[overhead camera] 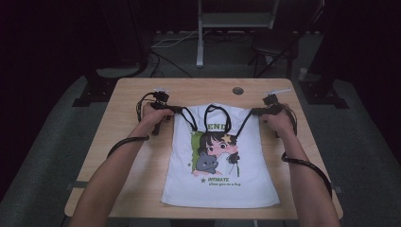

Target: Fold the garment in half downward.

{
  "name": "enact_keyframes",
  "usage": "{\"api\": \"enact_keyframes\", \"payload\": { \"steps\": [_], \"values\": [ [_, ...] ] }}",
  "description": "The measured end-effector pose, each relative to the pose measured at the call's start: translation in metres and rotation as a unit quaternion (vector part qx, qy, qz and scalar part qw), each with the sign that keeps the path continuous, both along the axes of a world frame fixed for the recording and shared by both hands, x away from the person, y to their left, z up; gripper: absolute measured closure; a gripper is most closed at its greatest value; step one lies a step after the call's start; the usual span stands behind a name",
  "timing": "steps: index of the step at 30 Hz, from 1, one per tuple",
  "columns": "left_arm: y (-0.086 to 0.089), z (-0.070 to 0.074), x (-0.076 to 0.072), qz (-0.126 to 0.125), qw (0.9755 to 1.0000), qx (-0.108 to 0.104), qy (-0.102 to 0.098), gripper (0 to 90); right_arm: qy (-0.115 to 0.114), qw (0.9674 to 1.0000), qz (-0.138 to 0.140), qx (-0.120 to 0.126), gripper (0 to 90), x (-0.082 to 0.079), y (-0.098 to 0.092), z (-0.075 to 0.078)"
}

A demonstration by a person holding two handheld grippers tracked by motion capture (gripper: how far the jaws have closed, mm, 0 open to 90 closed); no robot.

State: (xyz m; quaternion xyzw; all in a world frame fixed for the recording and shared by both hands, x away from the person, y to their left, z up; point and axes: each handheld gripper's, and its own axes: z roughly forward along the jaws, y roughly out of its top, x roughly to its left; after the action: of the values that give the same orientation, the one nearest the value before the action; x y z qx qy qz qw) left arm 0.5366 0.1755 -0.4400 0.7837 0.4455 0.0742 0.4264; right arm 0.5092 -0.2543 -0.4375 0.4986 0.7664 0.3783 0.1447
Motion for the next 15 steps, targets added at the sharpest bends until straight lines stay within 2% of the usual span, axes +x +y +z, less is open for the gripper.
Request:
{"api": "enact_keyframes", "payload": {
  "steps": [2, 6, 8, 11, 13, 15],
  "values": [
    [-0.001, 0.003, 0.003, 0.004, 0.9997, 0.018, -0.013, 84.5, -0.004, 1.0, -0.007, 0.0, 83.7, 0.002, 0.001, -0.001],
    [-0.001, 0.009, 0.007, 0.024, 0.9984, 0.028, -0.043, 84.2, -0.027, 0.9994, -0.021, 0.003, 83.3, 0.006, 0.003, -0.001],
    [-0.001, 0.011, 0.008, 0.029, 0.9979, 0.025, -0.053, 77.3, -0.039, 0.999, -0.021, 0.0, 80.8, 0.005, 0.004, -0.001],
    [0.003, 0.015, 0.007, 0.03, 0.998, 0.02, -0.052, 63.9, -0.04, 0.9991, -0.014, -0.004, 70.3, 0.003, 0.003, 0.004],
    [0.008, 0.018, 0.006, 0.028, 0.9989, 0.013, -0.037, 52.8, -0.036, 0.9993, -0.005, 0.009, 62.3, 0.001, -0.002, 0.008],
    [0.013, 0.018, 0.004, 0.024, 0.9993, 0.014, -0.022, 46.0, -0.043, 0.9986, -0.022, 0.022, 54.4, -0.002, -0.01, 0.016]
  ]
}}
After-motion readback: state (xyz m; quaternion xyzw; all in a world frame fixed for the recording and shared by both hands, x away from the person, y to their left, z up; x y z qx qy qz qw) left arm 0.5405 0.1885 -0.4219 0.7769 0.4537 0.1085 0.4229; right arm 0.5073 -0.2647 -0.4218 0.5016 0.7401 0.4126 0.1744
